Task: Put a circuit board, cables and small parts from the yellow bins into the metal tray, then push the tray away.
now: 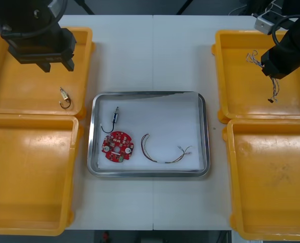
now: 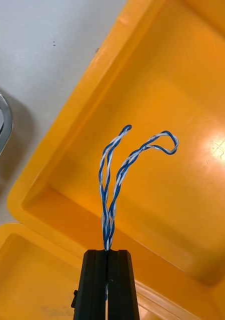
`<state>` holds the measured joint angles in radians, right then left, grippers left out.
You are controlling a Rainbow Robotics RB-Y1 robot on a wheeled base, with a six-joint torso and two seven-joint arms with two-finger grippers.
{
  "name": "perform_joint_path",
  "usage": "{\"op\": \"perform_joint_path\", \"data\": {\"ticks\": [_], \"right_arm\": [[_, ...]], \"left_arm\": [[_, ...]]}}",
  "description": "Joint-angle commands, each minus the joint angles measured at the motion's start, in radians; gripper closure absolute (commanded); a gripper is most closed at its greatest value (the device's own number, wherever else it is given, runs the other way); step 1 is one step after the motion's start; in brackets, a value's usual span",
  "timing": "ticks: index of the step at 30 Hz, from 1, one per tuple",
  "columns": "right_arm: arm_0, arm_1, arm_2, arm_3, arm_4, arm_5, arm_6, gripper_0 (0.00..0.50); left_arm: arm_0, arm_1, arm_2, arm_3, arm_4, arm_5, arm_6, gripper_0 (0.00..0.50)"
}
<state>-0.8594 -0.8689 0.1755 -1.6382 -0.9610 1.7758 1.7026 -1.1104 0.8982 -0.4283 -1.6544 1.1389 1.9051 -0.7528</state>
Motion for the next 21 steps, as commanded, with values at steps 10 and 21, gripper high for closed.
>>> {"op": "perform_joint_path", "data": {"ticks": [10, 21], "right_arm": [[-0.007, -0.016, 0.185, -0.115, -0.128, -0.162, 0.003, 0.500], [-0.115, -0.030, 0.453, -0.210, -0.209, -0.311, 0.011, 0.500]], "left_arm": [[-0.062, 0.070, 0.025, 0.225, -0.110, -0.089, 0.093, 0.000], [-0.008, 0.048, 0.025, 0.347, -0.197, -0.256, 0.092, 0.000]]}}
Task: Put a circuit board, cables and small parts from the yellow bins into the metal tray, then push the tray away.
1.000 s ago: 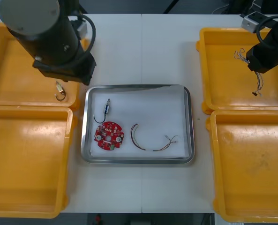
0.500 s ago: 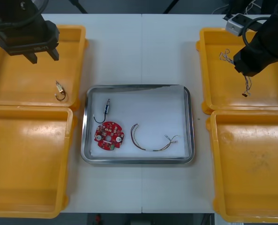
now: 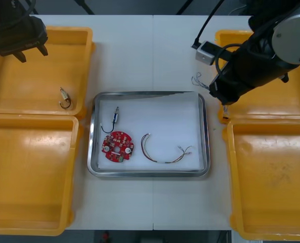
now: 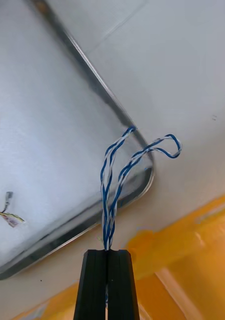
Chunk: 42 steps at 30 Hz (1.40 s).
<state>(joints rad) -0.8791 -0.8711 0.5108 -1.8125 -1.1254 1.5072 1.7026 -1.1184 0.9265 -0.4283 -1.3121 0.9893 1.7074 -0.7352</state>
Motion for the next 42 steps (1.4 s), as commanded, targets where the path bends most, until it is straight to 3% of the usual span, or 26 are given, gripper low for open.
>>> {"op": "perform_joint_path", "data": {"ticks": [1, 8, 19, 31, 38, 42], "right_arm": [[-0.103, -0.029, 0.132, -0.036, -0.050, -0.051, 0.012, 0.500], [-0.192, -0.023, 0.293, -0.044, -0.050, -0.147, 0.038, 0.500], [-0.267, 0.049, 0.491, 0.010, 0.068, -0.286, 0.109, 0.500], [-0.294, 0.155, 0.500, 0.188, 0.052, -0.309, 0.407, 0.500], [-0.296, 0.192, 0.502, 0.274, 0.039, -0.346, 0.505, 0.500], [-0.296, 0.198, 0.517, 0.297, 0.036, -0.364, 0.506, 0.449]], "left_arm": [[0.008, 0.017, 0.025, 0.005, -0.055, -0.066, 0.074, 0.000], [0.089, -0.021, 0.025, -0.001, -0.106, -0.138, 0.073, 0.000], [0.186, -0.113, 0.025, -0.010, -0.193, -0.226, 0.076, 0.000], [0.258, -0.163, 0.023, -0.010, -0.230, -0.287, 0.074, 0.000], [0.288, -0.169, 0.014, -0.010, -0.241, -0.327, 0.071, 0.000], [0.288, -0.169, -0.032, -0.010, -0.256, -0.347, 0.080, 0.000]]}}
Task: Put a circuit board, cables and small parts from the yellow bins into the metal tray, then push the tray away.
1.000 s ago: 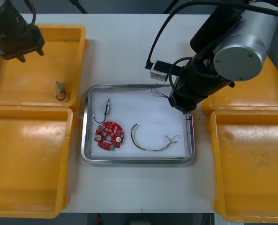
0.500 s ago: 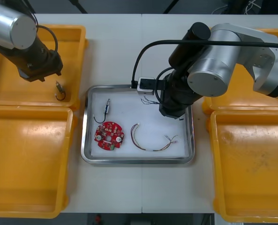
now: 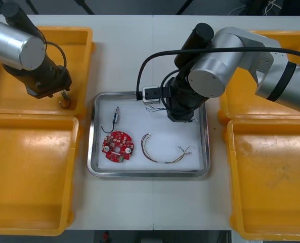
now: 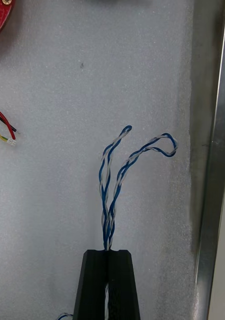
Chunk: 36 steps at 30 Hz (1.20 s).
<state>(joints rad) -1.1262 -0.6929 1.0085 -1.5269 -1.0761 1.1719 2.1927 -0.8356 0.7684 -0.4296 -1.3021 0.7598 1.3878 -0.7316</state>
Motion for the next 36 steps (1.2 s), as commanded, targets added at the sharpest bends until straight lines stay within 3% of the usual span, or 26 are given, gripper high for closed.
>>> {"op": "perform_joint_path", "data": {"ticks": [1, 2, 4, 5, 7, 9, 10, 20, 33, 34, 35, 36], "right_arm": [[-0.049, 0.019, 0.027, 0.014, -0.015, -0.035, 0.013, 0.421], [-0.049, 0.019, 0.028, 0.016, -0.015, -0.038, 0.013, 0.403], [-0.049, 0.019, 0.033, 0.022, -0.016, -0.041, 0.012, 0.282], [-0.049, 0.019, 0.033, 0.024, -0.019, -0.041, 0.012, 0.251], [-0.049, 0.019, 0.033, 0.028, -0.033, -0.032, 0.005, 0.104], [-0.049, 0.019, 0.033, 0.031, -0.054, -0.023, -0.004, 0.019], [-0.049, 0.019, 0.032, 0.031, -0.064, -0.015, -0.005, 0.000], [-0.049, 0.001, -0.044, -0.013, -0.077, 0.071, -0.093, 0.000], [-0.047, -0.065, -0.146, -0.138, -0.042, 0.232, -0.557, 0.000], [-0.049, -0.073, -0.157, -0.145, -0.038, 0.250, -0.603, 0.000], [-0.049, -0.079, -0.168, -0.153, -0.030, 0.276, -0.645, 0.000], [-0.049, -0.082, -0.177, -0.156, -0.027, 0.288, -0.666, 0.000]], "left_arm": [[0.006, -0.011, -0.040, -0.019, -0.028, -0.032, 0.080, 0.000], [0.006, -0.011, -0.043, -0.019, -0.030, -0.033, 0.080, 0.000], [0.006, -0.011, -0.047, -0.019, -0.028, -0.033, 0.083, 0.000], [0.006, -0.011, -0.049, -0.019, -0.028, -0.033, 0.083, 0.000], [0.006, -0.011, -0.057, -0.019, -0.028, -0.032, 0.084, 0.000], [0.006, -0.011, -0.066, -0.019, -0.028, -0.033, 0.084, 0.000], [0.007, -0.011, -0.075, -0.019, -0.027, -0.033, 0.086, 0.000], [0.009, -0.018, -0.084, -0.009, -0.019, -0.033, 0.090, 0.000], [0.009, -0.034, -0.115, 0.055, -0.011, -0.133, 0.072, 0.005], [0.009, -0.034, -0.121, 0.055, -0.016, -0.139, 0.070, 0.060], [0.009, -0.034, -0.123, 0.055, -0.016, -0.141, 0.070, 0.164], [0.009, -0.034, -0.123, 0.055, -0.016, -0.141, 0.070, 0.225]]}}
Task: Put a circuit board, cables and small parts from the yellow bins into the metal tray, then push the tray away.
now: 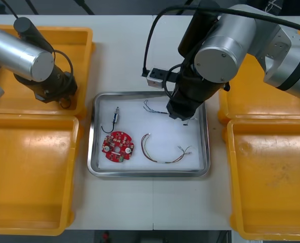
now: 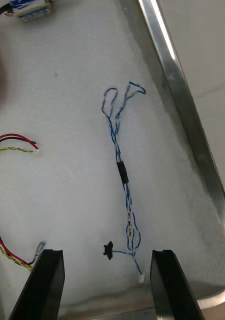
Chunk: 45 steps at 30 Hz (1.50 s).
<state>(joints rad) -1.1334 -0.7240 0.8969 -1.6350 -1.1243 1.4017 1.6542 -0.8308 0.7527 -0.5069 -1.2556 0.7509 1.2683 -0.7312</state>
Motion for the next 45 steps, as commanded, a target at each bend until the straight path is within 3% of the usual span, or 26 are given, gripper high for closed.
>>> {"op": "perform_joint_path", "data": {"ticks": [1, 2, 5, 13, 18, 22, 30, 45], "right_arm": [[-0.040, -0.057, -0.079, -0.052, 0.024, 0.085, -0.168, 0.000], [-0.040, -0.064, -0.096, -0.055, 0.023, 0.109, -0.205, 0.000], [-0.039, -0.075, -0.144, -0.057, 0.017, 0.174, -0.283, 0.000], [-0.037, -0.112, -0.240, -0.055, 0.024, 0.300, -0.461, 0.000], [0.000, -0.135, -0.320, -0.057, 0.026, 0.344, -0.516, 0.000], [0.046, -0.164, -0.378, -0.071, 0.031, 0.361, -0.522, 0.000], [0.144, -0.239, -0.503, -0.146, 0.044, 0.435, -0.559, 0.000], [0.391, -0.344, -0.737, -0.269, 0.035, 0.467, -0.732, 0.000]], "left_arm": [[0.004, -0.018, -0.045, 0.010, -0.005, -0.020, 0.069, 0.346], [0.004, -0.015, -0.045, 0.010, -0.004, -0.021, 0.067, 0.431], [0.004, -0.010, -0.045, 0.010, -0.007, -0.020, 0.061, 0.499], [-0.004, 0.007, -0.044, 0.005, -0.013, -0.009, 0.032, 0.500], [-0.047, 0.039, -0.044, -0.016, -0.001, 0.069, 0.003, 0.500], [-0.102, 0.082, -0.045, -0.022, 0.062, 0.145, -0.062, 0.500], [-0.197, 0.166, -0.041, -0.068, 0.082, 0.247, -0.083, 0.500], [-0.267, 0.234, 0.030, -0.151, 0.211, 0.350, -0.085, 0.500]]}}
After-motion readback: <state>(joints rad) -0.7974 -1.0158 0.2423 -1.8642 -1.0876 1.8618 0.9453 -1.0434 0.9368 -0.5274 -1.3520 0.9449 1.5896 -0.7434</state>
